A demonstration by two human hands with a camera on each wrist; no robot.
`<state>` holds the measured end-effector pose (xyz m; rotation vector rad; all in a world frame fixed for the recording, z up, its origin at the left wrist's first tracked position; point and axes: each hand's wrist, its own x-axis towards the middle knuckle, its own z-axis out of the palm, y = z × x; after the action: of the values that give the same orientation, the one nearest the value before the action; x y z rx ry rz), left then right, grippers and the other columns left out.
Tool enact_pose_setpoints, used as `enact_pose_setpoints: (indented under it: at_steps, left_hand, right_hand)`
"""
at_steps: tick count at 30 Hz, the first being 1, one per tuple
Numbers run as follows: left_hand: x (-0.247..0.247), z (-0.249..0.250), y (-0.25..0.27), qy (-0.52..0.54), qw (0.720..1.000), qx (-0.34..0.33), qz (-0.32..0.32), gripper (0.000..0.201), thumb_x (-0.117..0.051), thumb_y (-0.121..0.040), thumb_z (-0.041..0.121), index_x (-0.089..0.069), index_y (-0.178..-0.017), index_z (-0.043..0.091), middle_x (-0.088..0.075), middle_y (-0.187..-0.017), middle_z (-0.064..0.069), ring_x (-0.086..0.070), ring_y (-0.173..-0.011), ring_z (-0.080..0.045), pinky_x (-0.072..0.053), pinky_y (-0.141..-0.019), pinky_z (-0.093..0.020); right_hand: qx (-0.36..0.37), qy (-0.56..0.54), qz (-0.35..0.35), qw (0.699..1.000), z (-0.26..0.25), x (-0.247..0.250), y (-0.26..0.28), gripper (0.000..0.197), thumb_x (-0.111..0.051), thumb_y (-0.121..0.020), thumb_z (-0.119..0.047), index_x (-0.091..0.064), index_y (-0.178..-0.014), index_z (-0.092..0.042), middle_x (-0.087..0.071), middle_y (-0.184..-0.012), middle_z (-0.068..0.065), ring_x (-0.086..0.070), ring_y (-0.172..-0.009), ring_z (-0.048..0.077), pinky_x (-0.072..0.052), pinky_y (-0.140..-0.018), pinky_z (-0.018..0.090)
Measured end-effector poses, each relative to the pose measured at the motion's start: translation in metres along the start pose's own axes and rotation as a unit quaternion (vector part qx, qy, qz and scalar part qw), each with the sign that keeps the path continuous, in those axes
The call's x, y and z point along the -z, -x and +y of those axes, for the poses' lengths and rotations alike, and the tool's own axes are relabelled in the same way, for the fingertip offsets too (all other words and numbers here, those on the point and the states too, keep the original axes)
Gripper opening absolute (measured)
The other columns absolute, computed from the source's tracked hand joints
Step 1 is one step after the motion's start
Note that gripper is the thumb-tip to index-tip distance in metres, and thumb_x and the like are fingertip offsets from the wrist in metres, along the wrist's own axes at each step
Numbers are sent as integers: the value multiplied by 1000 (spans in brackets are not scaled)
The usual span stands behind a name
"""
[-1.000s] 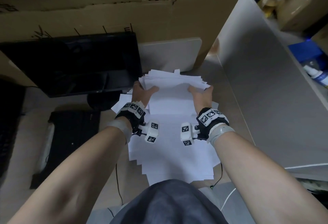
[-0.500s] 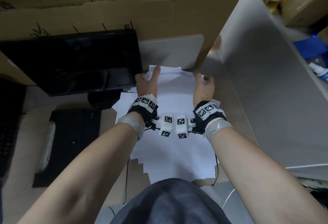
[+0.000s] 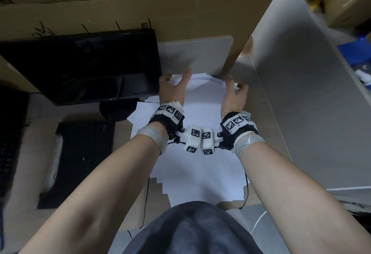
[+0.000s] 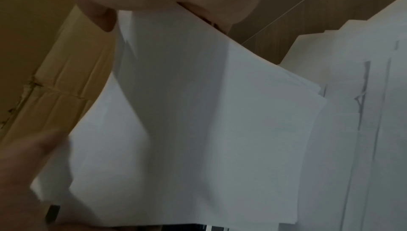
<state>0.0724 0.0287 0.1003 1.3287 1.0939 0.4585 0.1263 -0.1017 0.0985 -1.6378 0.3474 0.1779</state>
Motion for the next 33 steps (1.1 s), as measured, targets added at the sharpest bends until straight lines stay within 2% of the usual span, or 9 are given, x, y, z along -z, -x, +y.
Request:
enact_pose_setpoints:
  at_steps: [4,8,14,19,21,25,29,31,33]
  left_hand:
    - [2,-2,-8,25,999,2,30,39,-69,-74,36,-52,-101,14,-59,-84,5,-58,-76,-16,-42,-67,-25]
    - [7,-13,-12,29,998,-5,62,27,-62,-78,36,-49,-92,18,-55,-80,4,-52,-70,-15,-41,-71,-28]
    - [5,-12,-13,98,995,26,-11,26,-64,-71,45,-57,-75,20,-58,-82,2,-53,-80,-18,-41,-79,-32]
    - [-2,-9,-13,74,997,15,-7,45,-74,-60,55,-67,-85,18,-72,-97,-4,-66,-96,-24,-53,-91,-42]
    - [-6,-8,-17,94,996,6,9,30,-70,-58,48,-68,-75,23,-72,-94,-8,-66,-96,-29,-52,-92,-48]
    - [-6,-6,-21,73,997,-18,33,14,-60,-67,38,-60,-66,24,-60,-71,0,-57,-73,-22,-48,-74,-41]
    - [-7,-5,-24,55,998,-9,42,34,-61,-82,40,-47,-57,23,-42,-55,8,-41,-59,-14,-35,-66,-28]
    - [-6,-6,-25,50,998,-2,35,39,-64,-85,49,-47,-60,25,-45,-60,9,-43,-60,-10,-35,-66,-25]
    - [-7,-10,-26,52,999,0,-2,30,-69,-82,49,-61,-85,20,-60,-81,9,-55,-74,-5,-39,-75,-21]
  right_hand:
    - [11,8,15,1000,1,-2,-2,35,-62,-91,-39,-52,-112,-13,-56,-108,1,-52,-95,19,-36,-80,25]
    - [28,28,28,999,0,-1,-8,32,-51,-98,-36,-52,-116,-9,-56,-104,1,-52,-91,16,-37,-66,14]
    - [-38,19,3,999,1,-5,-13,66,-49,-94,-57,-40,-145,-16,-47,-144,5,-42,-133,22,-29,-97,26]
    - [-54,14,-7,998,3,-10,-18,74,-48,-89,-65,-41,-147,-18,-46,-147,3,-42,-135,22,-32,-111,37]
    - [-50,10,-13,999,1,-12,-20,76,-49,-89,-66,-41,-147,-17,-45,-148,3,-40,-137,22,-31,-113,38]
    - [-41,24,-11,999,0,-15,-26,83,-48,-75,-75,-57,-132,-15,-60,-132,7,-53,-124,25,-39,-109,44]
    - [-8,7,-2,1000,-1,-16,-30,58,-45,-90,-59,-64,-121,-15,-66,-120,4,-57,-116,24,-42,-99,33]
    - [-15,-11,-20,1000,4,-15,-34,59,-47,-93,-60,-59,-130,-16,-61,-129,1,-53,-121,18,-37,-99,29]
    - [-35,-10,-53,998,5,-13,-31,80,-55,-83,-69,-47,-141,-14,-51,-142,1,-46,-130,17,-34,-108,33]
